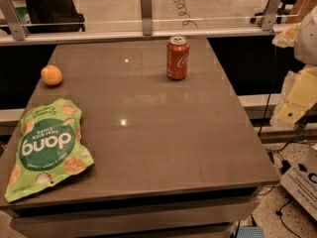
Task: Move coke can near green rice chip bag
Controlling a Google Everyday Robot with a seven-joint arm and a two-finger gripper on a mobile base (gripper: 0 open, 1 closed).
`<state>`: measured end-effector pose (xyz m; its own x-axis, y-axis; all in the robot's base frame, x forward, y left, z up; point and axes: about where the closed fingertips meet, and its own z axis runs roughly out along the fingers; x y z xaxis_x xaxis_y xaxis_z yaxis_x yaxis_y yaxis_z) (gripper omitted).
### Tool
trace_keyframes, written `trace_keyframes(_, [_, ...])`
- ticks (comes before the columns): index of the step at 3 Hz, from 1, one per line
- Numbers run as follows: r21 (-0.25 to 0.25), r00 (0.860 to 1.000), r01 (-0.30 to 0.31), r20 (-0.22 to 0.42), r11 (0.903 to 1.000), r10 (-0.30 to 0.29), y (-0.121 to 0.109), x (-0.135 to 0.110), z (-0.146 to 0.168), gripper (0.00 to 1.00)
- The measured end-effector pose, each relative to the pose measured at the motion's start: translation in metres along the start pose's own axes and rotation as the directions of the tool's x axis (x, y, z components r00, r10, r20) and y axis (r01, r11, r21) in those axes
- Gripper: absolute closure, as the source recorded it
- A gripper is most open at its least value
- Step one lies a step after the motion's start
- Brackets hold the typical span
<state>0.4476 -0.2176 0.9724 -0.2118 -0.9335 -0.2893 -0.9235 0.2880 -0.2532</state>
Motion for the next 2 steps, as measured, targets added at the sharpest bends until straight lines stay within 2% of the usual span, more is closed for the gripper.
trace_keyframes(1, [0.023,0.99,-0.035,0.137,0.9991,0.031,-0.026,-0.006,0.018,0.0])
trace_keyframes(2, [0.037,0.957,-0.066,0.284,0.9971,0.053,-0.061,-0.017,0.042,0.0])
